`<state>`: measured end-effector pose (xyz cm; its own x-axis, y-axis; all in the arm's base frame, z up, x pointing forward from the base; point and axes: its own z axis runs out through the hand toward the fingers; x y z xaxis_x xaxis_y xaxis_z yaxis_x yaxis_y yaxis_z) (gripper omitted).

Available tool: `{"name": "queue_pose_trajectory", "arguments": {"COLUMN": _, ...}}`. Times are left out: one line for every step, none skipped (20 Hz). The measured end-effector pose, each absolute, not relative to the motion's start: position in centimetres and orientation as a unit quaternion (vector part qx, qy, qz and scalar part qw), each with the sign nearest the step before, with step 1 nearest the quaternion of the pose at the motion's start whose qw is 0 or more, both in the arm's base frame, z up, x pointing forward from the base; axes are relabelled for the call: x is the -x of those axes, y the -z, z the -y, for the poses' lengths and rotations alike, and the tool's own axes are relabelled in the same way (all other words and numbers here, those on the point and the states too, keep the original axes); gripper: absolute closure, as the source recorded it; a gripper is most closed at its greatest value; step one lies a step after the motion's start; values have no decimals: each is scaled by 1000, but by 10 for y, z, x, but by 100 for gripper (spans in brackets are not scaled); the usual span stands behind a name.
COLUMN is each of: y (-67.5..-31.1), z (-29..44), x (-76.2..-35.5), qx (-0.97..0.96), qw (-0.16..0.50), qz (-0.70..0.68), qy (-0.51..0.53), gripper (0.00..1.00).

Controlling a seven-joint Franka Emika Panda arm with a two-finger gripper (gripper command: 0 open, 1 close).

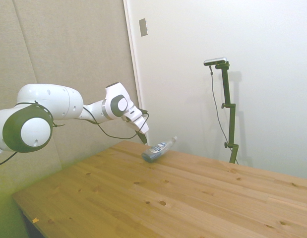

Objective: Knock down the dish soap

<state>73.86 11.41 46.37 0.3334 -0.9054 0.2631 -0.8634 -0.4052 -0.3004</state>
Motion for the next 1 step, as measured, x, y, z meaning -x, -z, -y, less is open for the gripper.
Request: {"name": "queue_pose_trajectory", "arguments": {"y": -464, "z": -114, "x": -739, "qx": 814, "qw": 53, "qz": -544, "qy": 196, "gripper": 100}}
